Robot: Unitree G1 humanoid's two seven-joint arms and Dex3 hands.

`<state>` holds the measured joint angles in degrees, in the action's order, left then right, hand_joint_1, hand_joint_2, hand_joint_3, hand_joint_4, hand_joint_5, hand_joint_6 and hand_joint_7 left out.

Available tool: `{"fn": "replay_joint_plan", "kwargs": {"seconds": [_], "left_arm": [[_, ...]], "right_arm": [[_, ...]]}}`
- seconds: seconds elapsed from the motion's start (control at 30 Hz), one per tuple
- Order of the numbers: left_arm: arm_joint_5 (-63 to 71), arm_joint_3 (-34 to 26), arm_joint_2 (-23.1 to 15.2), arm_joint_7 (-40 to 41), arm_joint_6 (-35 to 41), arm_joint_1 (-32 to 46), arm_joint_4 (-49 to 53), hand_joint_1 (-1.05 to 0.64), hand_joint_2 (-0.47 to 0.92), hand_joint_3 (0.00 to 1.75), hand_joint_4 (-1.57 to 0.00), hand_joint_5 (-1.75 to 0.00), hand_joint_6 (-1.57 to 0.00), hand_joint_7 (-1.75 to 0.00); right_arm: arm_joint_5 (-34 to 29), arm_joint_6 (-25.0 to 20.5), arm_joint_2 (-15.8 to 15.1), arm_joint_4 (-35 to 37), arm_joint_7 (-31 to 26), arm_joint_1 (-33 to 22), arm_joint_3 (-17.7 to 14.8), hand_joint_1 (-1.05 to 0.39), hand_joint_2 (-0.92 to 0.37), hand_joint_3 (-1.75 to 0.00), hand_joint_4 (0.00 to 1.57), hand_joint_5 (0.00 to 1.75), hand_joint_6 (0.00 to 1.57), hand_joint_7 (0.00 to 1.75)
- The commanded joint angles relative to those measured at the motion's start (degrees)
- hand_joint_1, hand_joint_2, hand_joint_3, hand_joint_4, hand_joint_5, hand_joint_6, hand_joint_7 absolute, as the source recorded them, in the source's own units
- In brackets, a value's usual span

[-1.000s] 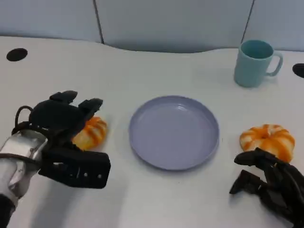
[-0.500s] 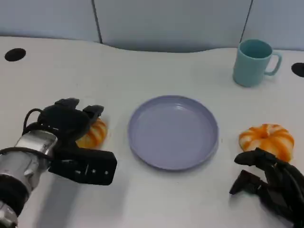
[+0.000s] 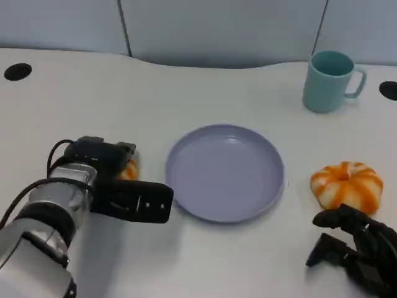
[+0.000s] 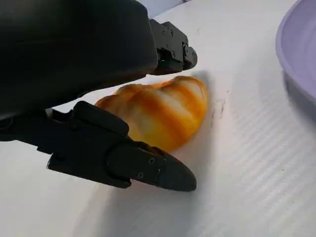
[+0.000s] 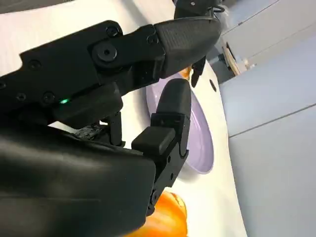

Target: Grasp the bread from the table and place it into the plate.

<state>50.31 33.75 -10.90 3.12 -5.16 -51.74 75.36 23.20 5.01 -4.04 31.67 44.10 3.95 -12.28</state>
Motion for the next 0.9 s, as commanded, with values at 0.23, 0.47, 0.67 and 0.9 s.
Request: {"fn": "replay_joint_plan", "kwargs": {"seconds": [0.23, 0.47, 0.67, 0.9], "left_arm": [[-3.7, -0.9, 0.3, 3.8, -0.5, 2.5, 1.5, -0.35, 0.87, 0.00, -0.37, -0.08, -0.44, -0.03], [-4.3, 0.5, -1.1, 10.4, -3.6, 3.9, 1.7, -0.30, 0.91, 0.05, -0.82, -1.19, -1.11, -0.03], [-4.3, 1.1, -2.0, 17.1, -5.7, 5.4, 1.7, -0.27, 0.92, 0.24, -0.66, -1.71, -1.17, -0.03], [-4.5, 1.4, -2.0, 17.4, -5.9, 5.4, 1.9, -0.27, 0.92, 0.27, -0.65, -1.73, -1.17, -0.03]], "right_arm": [[1.0, -2.1, -0.9, -2.3, -0.1, -2.1, -0.1, -0.49, -0.92, -0.14, 0.63, 1.42, 0.67, 0.94], [1.2, -2.9, -0.8, -4.0, -0.5, -3.0, -0.1, -0.48, -0.92, -0.14, 0.64, 1.41, 0.67, 0.95], [1.1, -2.6, -0.9, -4.0, -0.4, -3.0, -0.1, -0.48, -0.92, -0.17, 0.62, 1.41, 0.66, 0.95], [1.1, -2.6, -0.9, -4.0, -0.4, -3.1, -0.1, -0.48, -0.92, -0.17, 0.61, 1.42, 0.66, 0.95]]}}
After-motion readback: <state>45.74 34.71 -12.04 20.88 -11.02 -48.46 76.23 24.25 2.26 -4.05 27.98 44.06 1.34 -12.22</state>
